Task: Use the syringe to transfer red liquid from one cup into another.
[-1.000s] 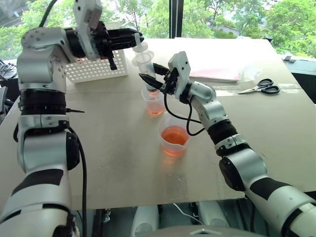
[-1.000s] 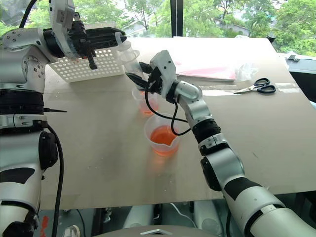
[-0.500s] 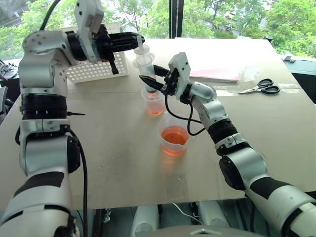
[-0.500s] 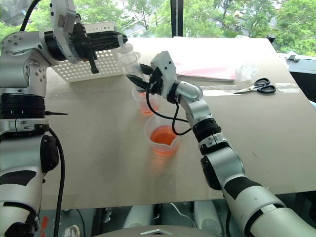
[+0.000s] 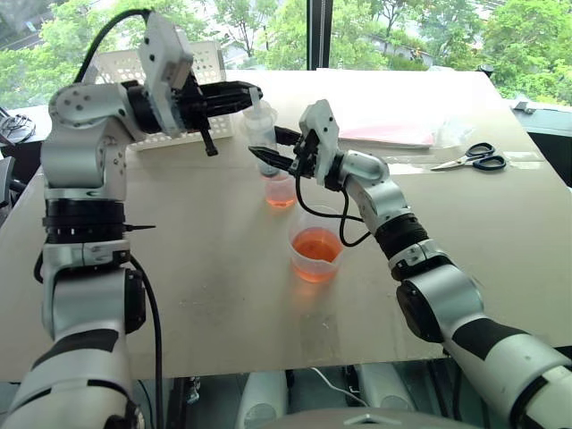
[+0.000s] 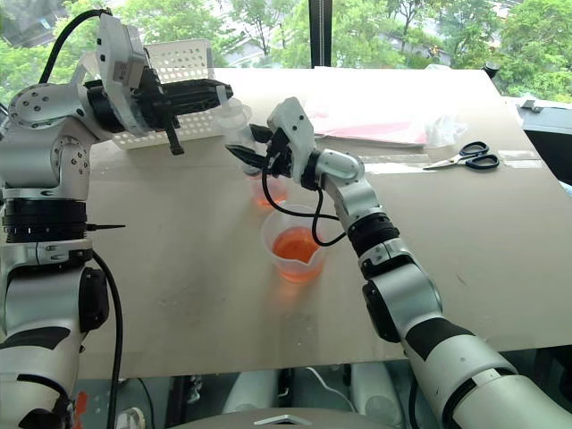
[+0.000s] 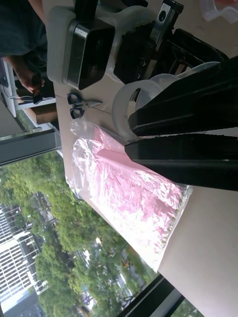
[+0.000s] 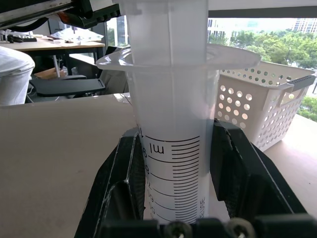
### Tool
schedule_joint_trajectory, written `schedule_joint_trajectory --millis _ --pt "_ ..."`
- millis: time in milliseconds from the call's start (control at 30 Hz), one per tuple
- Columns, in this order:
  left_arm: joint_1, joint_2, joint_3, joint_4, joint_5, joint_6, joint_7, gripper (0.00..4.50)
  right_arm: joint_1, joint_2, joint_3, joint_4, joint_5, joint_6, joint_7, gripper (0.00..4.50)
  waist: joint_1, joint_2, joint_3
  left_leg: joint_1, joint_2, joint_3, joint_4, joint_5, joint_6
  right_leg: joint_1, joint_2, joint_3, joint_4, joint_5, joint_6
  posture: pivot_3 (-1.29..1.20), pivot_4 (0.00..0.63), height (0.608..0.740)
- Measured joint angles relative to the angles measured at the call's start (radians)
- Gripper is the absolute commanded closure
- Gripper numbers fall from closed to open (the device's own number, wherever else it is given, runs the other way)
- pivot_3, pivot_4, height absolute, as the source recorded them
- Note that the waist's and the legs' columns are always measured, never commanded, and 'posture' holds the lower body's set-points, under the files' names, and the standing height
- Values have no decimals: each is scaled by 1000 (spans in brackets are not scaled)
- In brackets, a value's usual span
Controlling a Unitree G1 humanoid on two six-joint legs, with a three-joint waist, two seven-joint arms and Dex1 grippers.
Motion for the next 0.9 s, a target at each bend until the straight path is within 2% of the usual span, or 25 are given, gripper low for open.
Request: schedule_joint_trajectory --millis 467,733,900 --pt "38 -12 -3 3 13 -30 26 4500 -13 -26 0 2 -13 21 21 3114 0 0 0 0 0 0 0 0 0 0 0 0 0 0 0 0 150 740" --pt "80 -9 11 -53 1 13 61 4500 -13 -30 7 2 -18 34 36 3114 0 0 0 0 0 0 0 0 0 0 0 0 0 0 0 0 150 740" --pt "106 -19 48 -103 -49 99 118 4500 -17 -30 7 2 -18 34 36 3114 0 0 0 0 0 0 0 0 0 0 0 0 0 0 0 0 150 740"
